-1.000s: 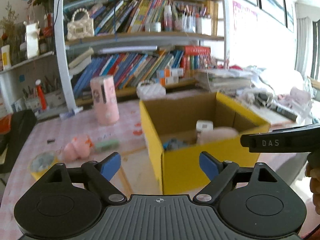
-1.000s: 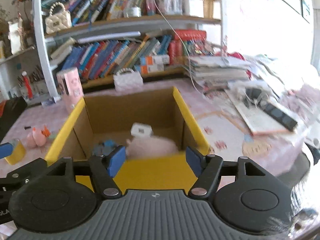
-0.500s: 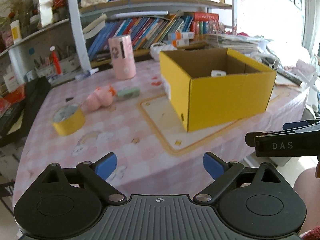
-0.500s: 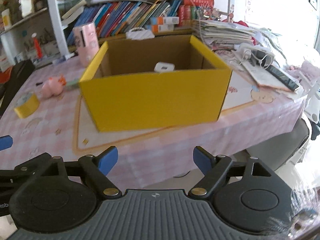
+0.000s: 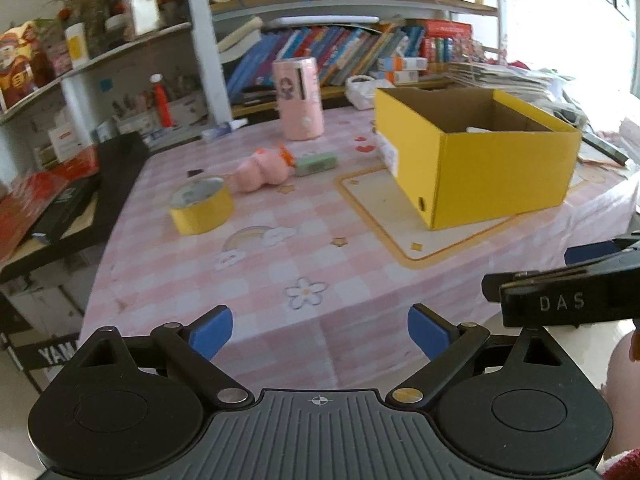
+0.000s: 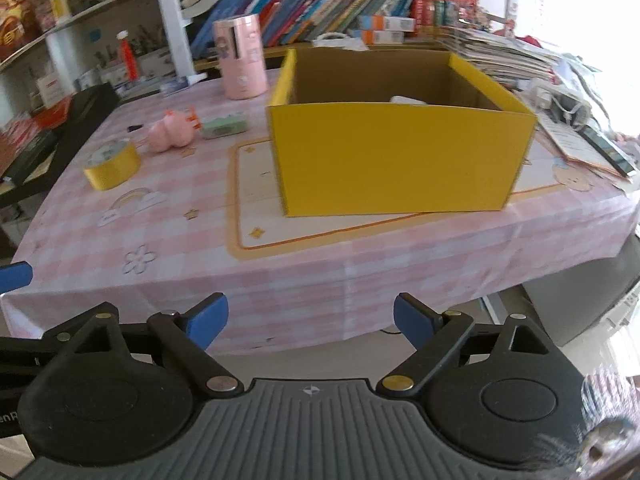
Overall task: Organize objects
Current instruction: 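Lift both open grippers out of the box and back over the table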
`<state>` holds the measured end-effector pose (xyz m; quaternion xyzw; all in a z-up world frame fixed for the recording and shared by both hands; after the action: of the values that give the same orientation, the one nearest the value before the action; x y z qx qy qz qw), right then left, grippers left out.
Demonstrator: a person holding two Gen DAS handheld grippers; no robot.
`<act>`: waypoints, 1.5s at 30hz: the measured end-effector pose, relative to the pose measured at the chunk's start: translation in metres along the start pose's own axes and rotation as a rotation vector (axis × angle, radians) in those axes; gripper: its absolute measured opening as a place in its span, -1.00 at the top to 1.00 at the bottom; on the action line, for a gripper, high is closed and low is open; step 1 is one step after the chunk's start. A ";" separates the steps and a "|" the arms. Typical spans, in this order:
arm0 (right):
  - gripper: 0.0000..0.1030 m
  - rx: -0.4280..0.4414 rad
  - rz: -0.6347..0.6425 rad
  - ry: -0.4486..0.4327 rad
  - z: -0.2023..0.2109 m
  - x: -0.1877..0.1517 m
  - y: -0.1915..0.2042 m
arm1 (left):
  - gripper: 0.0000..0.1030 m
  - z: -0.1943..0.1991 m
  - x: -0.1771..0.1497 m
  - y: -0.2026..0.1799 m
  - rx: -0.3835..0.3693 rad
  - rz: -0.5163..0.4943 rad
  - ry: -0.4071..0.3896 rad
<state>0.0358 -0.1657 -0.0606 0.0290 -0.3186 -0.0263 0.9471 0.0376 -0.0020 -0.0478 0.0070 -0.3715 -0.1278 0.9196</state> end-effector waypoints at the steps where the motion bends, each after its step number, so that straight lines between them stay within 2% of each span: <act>1: -0.76 0.006 0.013 0.001 0.000 0.000 0.005 | -0.87 0.002 -0.001 0.003 0.006 0.010 -0.005; 9: -0.83 0.037 0.077 -0.016 0.006 0.006 0.032 | -0.87 0.016 -0.007 0.026 0.037 0.055 -0.035; 19: -0.83 0.076 0.147 -0.021 0.005 0.008 0.067 | -0.88 0.023 -0.016 0.055 0.078 0.120 -0.035; 26: -0.83 0.089 0.169 -0.025 0.004 0.009 0.083 | -0.89 0.026 -0.022 0.069 0.062 0.151 -0.034; 45: -0.83 0.107 0.206 -0.011 -0.011 0.022 0.101 | -0.93 0.012 -0.019 0.087 0.076 0.204 -0.014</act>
<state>0.0630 -0.0657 -0.0486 0.0463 -0.3262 0.0882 0.9400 0.0365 0.0879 -0.0423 0.0029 -0.3812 -0.0195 0.9243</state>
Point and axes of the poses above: each gripper's, at about its wrist camera, not at the fingertips, and z roughly against the way its jaws point, y to its left, x to its top, the point moved 3 cm from there along -z, roughly the way its jaws point, and after that the axes turned 6 degrees about y, right-handed, at the moved point
